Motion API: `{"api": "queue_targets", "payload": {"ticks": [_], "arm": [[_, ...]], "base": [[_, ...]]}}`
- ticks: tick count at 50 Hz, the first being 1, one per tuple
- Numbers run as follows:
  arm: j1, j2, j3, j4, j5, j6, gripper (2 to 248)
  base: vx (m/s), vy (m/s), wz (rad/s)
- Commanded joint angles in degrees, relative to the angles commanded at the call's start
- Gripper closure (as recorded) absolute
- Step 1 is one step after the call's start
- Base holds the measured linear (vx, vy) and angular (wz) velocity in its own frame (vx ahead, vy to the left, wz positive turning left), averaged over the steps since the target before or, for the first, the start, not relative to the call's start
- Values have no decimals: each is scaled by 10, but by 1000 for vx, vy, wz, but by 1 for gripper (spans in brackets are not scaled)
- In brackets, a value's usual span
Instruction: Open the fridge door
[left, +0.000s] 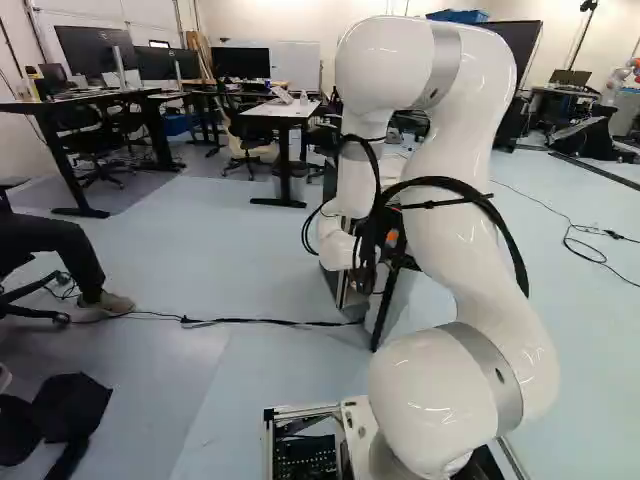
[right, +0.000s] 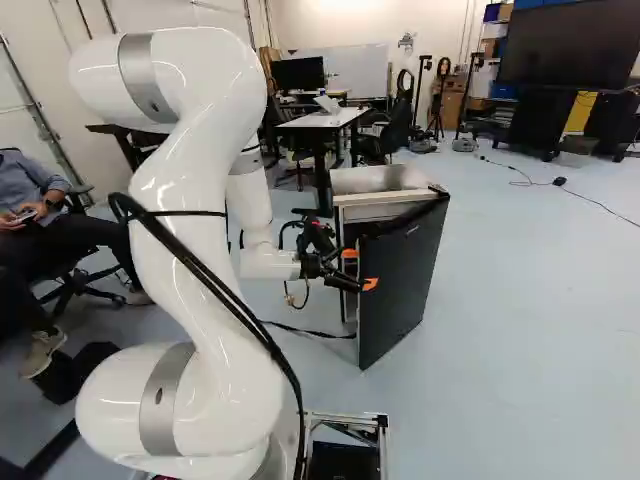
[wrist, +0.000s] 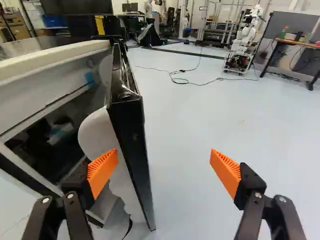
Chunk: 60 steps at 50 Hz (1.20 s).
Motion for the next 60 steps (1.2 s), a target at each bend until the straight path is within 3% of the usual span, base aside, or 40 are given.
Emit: {"api": "queue_targets", "payload": {"ticks": [34, 60], "arm": [[-1, 2, 4, 122, 30, 0, 3], [-1, 2, 4, 131, 49, 0, 3]], "base": [[0, 0, 0], [0, 0, 0]]}}
